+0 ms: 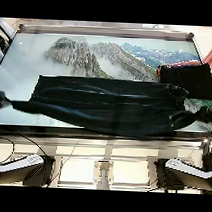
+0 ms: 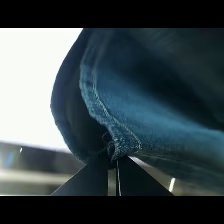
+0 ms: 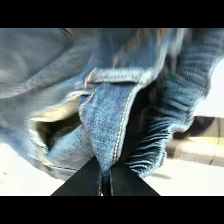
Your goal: Fold the clothes and pants, and hang the long-sleeved shirts on hangers.
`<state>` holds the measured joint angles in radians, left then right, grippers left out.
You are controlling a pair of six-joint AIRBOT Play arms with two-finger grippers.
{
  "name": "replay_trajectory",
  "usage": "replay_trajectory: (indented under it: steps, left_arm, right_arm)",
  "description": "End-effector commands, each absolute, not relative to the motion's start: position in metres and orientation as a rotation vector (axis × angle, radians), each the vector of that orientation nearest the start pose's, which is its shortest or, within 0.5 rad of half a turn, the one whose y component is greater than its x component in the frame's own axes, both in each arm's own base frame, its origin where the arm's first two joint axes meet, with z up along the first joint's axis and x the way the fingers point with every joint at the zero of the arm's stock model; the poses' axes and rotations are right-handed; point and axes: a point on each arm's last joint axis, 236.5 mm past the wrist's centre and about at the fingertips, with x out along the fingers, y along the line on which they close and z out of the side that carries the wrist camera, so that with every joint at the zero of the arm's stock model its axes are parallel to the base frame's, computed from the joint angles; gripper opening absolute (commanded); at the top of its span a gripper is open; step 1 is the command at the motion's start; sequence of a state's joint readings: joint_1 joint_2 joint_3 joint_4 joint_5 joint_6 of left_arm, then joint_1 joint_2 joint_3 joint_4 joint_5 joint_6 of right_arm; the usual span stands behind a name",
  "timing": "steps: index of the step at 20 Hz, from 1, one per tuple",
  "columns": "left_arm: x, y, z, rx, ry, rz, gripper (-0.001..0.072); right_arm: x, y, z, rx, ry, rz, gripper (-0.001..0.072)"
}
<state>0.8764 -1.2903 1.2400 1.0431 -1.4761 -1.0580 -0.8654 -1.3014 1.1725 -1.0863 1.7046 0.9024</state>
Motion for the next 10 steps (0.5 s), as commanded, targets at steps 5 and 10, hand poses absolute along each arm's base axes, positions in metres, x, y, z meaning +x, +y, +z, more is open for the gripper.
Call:
replay_trajectory:
  steps: [5,10]
  left_arm:
    - [0.297,0.223,0.176,-0.655,0.740,0.211,0.0022]
    - [0.275,0.255,0.194,-0.725,0.635,0.370,0.0022]
  right_arm:
    - [0.268,-0.103,0.126,0.509,1.180,0.291,0.0028]
    - [0.239,-0.150,0.134,0.433,1.196,-0.137,0.0027]
